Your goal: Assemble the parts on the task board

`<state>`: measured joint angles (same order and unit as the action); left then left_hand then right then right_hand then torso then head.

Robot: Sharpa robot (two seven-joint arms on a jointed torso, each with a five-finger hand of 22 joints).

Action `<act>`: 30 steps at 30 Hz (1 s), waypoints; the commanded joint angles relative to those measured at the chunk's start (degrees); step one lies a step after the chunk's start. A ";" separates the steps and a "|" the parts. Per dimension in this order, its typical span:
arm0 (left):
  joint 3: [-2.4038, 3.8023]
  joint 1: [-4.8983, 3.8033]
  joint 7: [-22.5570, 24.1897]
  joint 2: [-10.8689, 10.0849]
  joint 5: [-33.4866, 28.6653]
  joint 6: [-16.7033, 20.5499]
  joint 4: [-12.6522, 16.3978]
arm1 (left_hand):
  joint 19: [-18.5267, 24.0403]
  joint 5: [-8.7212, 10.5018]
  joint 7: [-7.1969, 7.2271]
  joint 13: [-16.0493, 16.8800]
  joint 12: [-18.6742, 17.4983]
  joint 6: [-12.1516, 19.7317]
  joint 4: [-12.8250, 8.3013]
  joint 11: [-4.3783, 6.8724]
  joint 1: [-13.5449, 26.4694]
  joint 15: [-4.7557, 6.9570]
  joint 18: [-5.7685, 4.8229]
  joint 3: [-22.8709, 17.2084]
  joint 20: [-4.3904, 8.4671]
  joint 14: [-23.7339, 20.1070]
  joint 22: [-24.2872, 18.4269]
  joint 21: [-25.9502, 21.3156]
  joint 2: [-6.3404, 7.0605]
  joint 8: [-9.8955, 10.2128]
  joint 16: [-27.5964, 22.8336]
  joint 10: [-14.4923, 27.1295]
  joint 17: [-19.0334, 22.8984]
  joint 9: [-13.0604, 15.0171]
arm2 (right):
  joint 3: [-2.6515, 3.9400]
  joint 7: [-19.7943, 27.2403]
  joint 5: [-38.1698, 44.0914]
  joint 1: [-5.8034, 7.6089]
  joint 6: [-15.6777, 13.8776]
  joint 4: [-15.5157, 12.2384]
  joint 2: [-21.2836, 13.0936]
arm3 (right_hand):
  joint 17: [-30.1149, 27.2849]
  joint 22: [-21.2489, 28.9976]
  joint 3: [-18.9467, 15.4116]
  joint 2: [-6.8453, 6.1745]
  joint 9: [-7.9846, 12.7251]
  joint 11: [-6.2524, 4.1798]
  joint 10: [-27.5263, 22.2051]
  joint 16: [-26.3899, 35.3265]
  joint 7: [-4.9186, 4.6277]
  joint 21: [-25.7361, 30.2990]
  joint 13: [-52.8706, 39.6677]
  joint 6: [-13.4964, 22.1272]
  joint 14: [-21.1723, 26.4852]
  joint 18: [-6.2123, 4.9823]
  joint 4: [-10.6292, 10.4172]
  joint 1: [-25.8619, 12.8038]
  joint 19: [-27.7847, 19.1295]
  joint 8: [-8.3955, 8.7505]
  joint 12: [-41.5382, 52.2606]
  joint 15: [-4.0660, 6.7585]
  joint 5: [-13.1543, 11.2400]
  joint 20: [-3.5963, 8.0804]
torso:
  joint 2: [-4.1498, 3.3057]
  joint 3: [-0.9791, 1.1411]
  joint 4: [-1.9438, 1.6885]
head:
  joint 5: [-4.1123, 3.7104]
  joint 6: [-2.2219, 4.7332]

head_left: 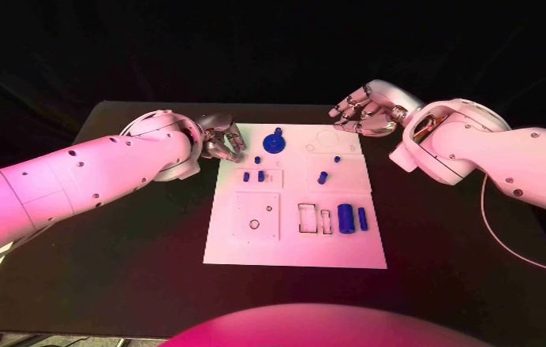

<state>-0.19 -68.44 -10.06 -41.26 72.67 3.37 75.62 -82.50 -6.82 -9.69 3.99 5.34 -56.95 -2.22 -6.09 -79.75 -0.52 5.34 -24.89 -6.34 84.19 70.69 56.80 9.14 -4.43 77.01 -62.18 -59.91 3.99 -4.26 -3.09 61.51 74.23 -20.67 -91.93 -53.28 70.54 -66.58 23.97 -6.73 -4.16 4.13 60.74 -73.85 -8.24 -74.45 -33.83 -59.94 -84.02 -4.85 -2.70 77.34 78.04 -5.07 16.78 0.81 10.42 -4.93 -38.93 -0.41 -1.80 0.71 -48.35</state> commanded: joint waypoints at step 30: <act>-1.18 1.05 30.24 -9.47 -78.78 11.74 10.68 | 10.06 -0.18 0.58 0.99 5.26 -5.15 0.87 1.32 1.36 0.46 4.84 -1.24 0.49 -9.90 -13.43 -24.23 -2.70 -3.01 -11.07 -6.05 20.03 0.25 | 0.02 -9.38 38.90 -5.20 17.78 8.52 7.76 | -2.43 1.71 3.78 -2.63 0.19 -0.40 1.82 2.14 1.42 1.89 23.48 -0.77 -2.20 -0.61 2.19 1.37 0.67 1.33 -12.93 -0.06 -5.18 -0.20 | -0.07 0.07 0.02 | -1.68 2.18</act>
<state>-1.41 -67.43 17.97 -50.64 -3.71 15.47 86.05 -72.87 -6.81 -9.19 4.91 10.23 -61.71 -1.37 -4.90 -78.92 -0.11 9.81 -26.46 -5.95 74.76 57.33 32.93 6.26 -7.08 66.20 -67.88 -39.96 4.26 -4.24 -12.03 97.86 69.13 -6.79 -83.06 -45.56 68.15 -64.93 27.61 -8.70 -3.98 3.86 62.91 -71.89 -6.83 -72.76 -10.44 -60.89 -84.02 -4.85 -0.64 78.66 78.47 -3.73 4.16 0.61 5.50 -5.36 -39.02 -0.34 -1.78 -1.06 -46.12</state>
